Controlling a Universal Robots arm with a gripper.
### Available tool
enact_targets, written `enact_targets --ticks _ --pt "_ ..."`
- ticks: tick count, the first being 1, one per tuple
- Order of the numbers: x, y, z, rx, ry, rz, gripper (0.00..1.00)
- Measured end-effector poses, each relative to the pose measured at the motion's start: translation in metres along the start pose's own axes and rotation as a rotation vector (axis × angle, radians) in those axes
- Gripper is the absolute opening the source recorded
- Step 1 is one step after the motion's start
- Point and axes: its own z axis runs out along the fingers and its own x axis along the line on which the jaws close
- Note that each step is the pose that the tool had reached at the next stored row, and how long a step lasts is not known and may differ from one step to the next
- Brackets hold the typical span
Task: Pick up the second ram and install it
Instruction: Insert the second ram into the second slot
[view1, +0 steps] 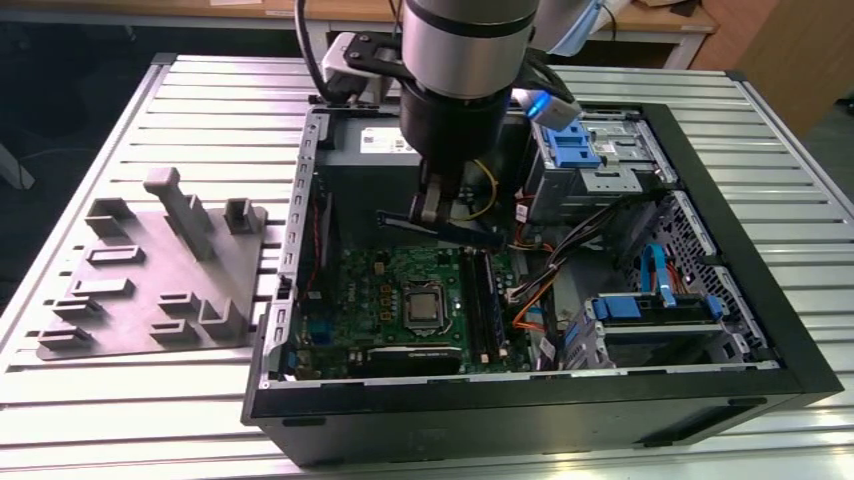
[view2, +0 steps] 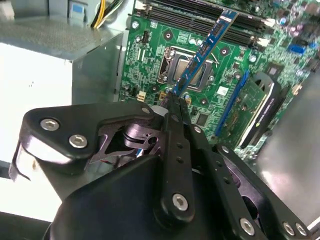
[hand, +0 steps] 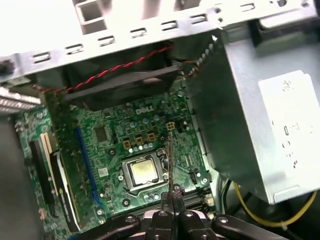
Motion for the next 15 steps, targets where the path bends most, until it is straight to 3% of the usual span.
enact_targets --ticks 15 --pt "0.0002 -0.0001 0.0024 0.0186 -0.0102 0.271 0.11"
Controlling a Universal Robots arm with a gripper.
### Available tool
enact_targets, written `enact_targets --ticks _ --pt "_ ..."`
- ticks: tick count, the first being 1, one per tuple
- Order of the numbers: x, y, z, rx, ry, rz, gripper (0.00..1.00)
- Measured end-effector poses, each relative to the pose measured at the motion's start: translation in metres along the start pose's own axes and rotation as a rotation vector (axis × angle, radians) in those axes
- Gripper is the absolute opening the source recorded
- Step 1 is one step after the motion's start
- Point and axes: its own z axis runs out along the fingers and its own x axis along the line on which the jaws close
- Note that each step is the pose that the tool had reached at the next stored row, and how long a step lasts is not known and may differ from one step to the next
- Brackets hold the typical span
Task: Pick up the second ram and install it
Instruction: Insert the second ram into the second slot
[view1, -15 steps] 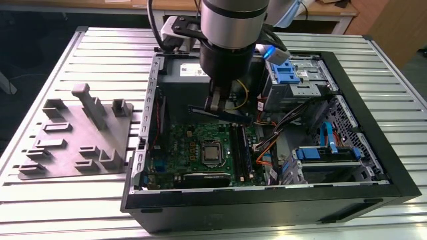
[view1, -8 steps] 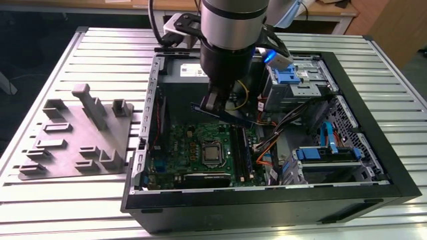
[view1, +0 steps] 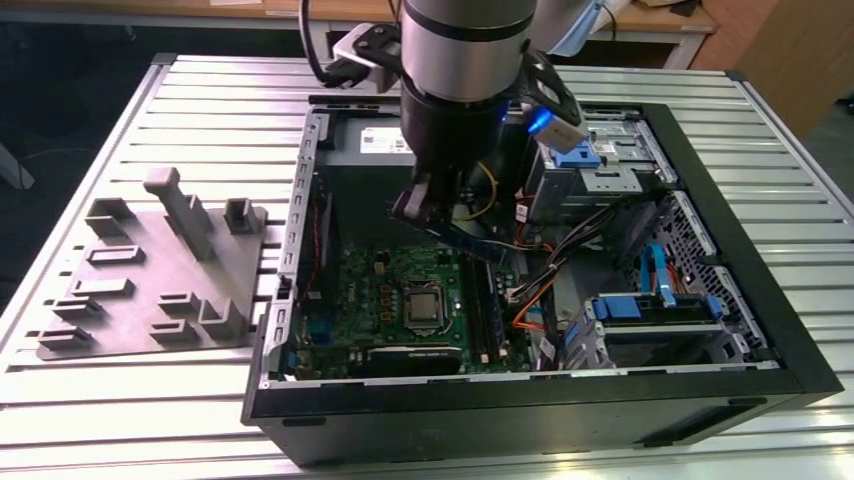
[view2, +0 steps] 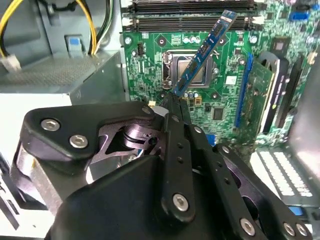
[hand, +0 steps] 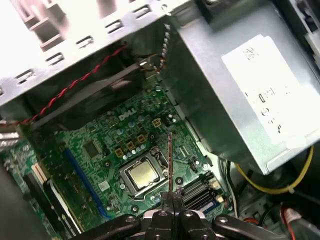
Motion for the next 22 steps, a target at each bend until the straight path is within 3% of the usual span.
enact_targets --ticks 22 --pt "0.0003 -0.0002 0.0049 0.0262 -0.0168 0.399 0.11"
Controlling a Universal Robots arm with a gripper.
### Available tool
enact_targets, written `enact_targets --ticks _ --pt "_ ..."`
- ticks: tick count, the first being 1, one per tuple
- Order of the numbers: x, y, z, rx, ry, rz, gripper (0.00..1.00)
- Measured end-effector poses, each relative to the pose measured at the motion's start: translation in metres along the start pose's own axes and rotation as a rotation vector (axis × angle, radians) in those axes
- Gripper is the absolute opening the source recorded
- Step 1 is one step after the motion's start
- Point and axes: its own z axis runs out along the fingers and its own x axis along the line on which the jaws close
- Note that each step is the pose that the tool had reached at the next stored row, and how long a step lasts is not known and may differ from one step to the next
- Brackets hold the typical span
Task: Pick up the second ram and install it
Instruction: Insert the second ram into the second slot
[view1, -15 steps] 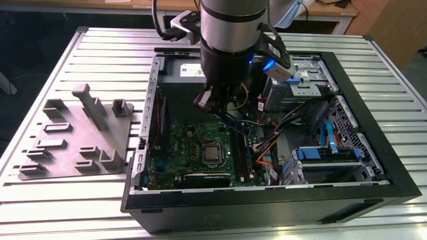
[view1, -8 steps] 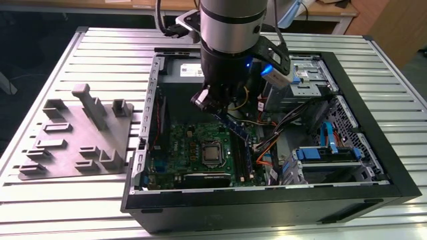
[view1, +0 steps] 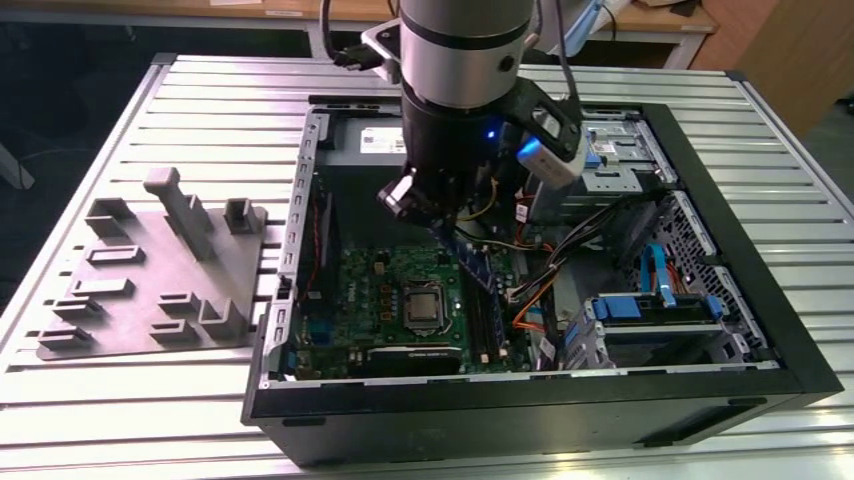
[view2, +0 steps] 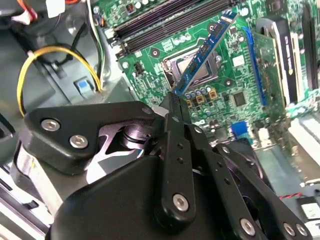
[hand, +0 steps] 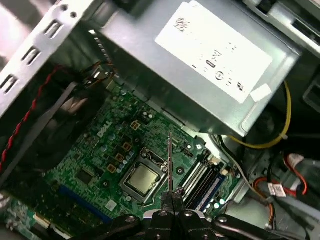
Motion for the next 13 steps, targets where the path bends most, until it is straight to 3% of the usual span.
enact_targets --ticks 13 --pt "0.0001 -0.0001 0.0023 0.0156 -0.0098 0.236 0.11"
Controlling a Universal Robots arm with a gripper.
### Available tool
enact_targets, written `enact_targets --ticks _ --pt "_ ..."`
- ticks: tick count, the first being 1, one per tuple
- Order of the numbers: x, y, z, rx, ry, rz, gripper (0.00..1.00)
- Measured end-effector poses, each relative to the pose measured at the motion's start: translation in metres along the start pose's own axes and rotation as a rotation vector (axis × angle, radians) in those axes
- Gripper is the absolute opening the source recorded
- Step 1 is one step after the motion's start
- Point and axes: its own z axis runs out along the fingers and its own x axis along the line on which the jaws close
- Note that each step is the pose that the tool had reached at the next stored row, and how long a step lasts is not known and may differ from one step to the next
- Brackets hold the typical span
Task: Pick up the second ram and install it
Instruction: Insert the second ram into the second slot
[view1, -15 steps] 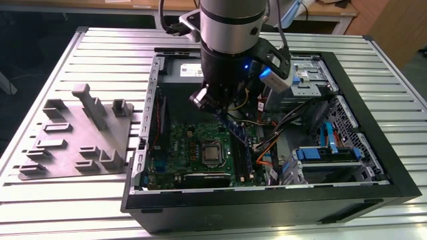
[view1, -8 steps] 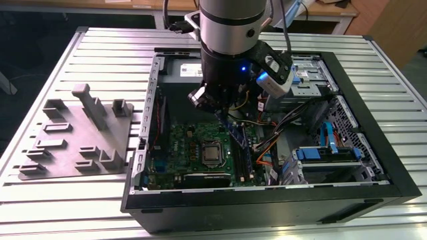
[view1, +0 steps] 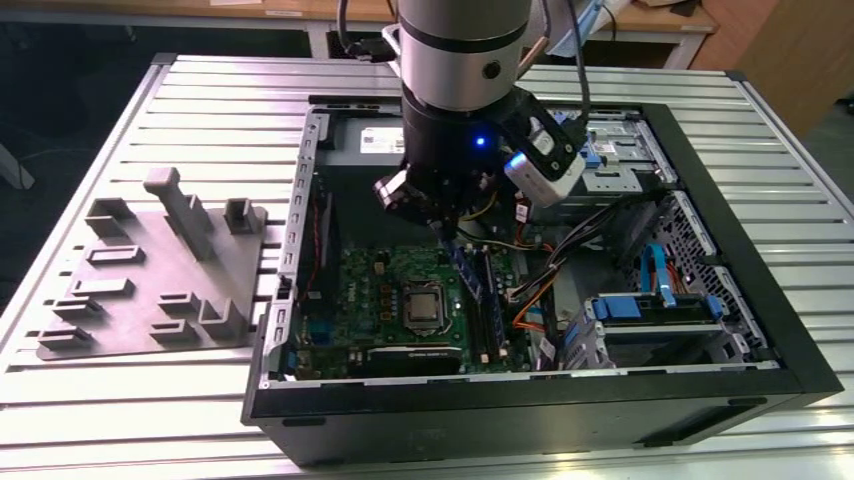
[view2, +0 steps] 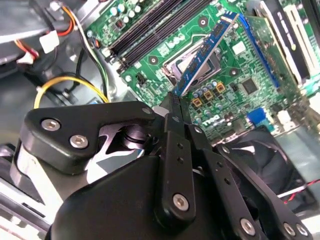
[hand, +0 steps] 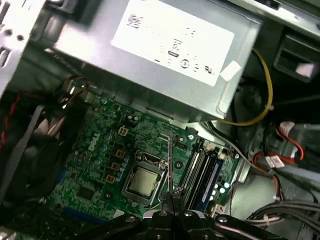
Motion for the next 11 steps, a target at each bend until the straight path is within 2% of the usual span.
enact_targets --ticks 11 --pt "0.0003 -0.0002 0.0048 0.0130 -0.0084 0.200 0.11"
